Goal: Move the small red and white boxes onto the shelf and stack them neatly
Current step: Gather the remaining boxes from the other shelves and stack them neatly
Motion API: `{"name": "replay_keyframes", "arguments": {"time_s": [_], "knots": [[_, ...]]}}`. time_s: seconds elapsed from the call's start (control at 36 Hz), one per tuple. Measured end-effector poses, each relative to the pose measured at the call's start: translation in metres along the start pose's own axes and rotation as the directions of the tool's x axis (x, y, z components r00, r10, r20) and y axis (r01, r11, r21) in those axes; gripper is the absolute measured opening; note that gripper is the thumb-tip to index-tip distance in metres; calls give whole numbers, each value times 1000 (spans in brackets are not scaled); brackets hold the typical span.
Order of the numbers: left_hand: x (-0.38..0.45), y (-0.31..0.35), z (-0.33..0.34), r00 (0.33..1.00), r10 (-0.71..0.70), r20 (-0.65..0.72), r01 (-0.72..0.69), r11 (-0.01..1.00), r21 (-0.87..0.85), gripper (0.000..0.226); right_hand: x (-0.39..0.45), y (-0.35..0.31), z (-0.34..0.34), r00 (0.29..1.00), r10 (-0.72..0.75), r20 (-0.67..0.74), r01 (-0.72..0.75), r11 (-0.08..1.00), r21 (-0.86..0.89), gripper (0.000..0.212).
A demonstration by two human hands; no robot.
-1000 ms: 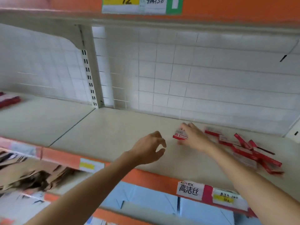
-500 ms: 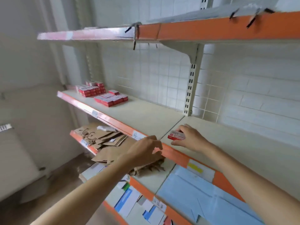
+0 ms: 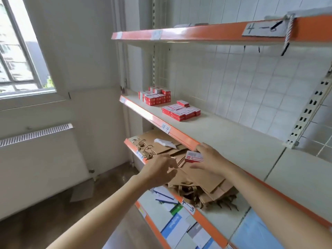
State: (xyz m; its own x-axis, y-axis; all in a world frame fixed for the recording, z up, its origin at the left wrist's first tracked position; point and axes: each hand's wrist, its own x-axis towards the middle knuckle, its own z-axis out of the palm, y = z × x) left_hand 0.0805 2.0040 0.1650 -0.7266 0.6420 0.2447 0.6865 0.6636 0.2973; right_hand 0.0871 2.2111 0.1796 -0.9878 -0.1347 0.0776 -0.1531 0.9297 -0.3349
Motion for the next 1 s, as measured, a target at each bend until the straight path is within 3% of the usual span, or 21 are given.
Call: {"name": "replay_keyframes", "arguments": {"time_s": [0.17, 0.36, 0.58, 0.72, 0.78, 0.83, 0.89, 0.94, 1.0], "knots": [[27, -19, 17, 999, 33, 41, -31, 999, -34, 22, 46, 18, -4, 995, 32, -96, -39, 997, -71, 50], [101, -52, 3, 998, 59, -33, -60, 998, -30, 20, 115, 71, -16, 971, 190, -146, -193, 981, -7, 47], [171, -65, 4, 990, 141, -21, -142, 989, -46, 20, 153, 111, -6, 913, 376, -160, -366, 926, 92, 52], [206, -69, 25, 984, 171, -39, -175, 977, -124, 23, 146, 127, -4, 941, 329, -77, -309, 929, 203, 55], [222, -72, 33, 979, 199, -35, -202, 968, -150, 29, 143, 132, -8, 943, 323, -73, -289, 910, 296, 45], [238, -74, 39, 968, 249, -13, -247, 949, -197, 37, 138, 138, -8, 910, 379, -169, -258, 836, 485, 26], [254, -76, 47, 955, 293, 35, -279, 935, -218, 45, 131, 143, -5, 811, 507, -292, -201, 709, 676, 21], [268, -79, 55, 943, 326, 69, -305, 927, -218, 47, 128, 147, -4, 730, 589, -347, -181, 656, 733, 24], [280, -83, 62, 928, 367, 69, -341, 908, -242, 44, 126, 147, -5, 692, 613, -380, -209, 675, 708, 22]]}}
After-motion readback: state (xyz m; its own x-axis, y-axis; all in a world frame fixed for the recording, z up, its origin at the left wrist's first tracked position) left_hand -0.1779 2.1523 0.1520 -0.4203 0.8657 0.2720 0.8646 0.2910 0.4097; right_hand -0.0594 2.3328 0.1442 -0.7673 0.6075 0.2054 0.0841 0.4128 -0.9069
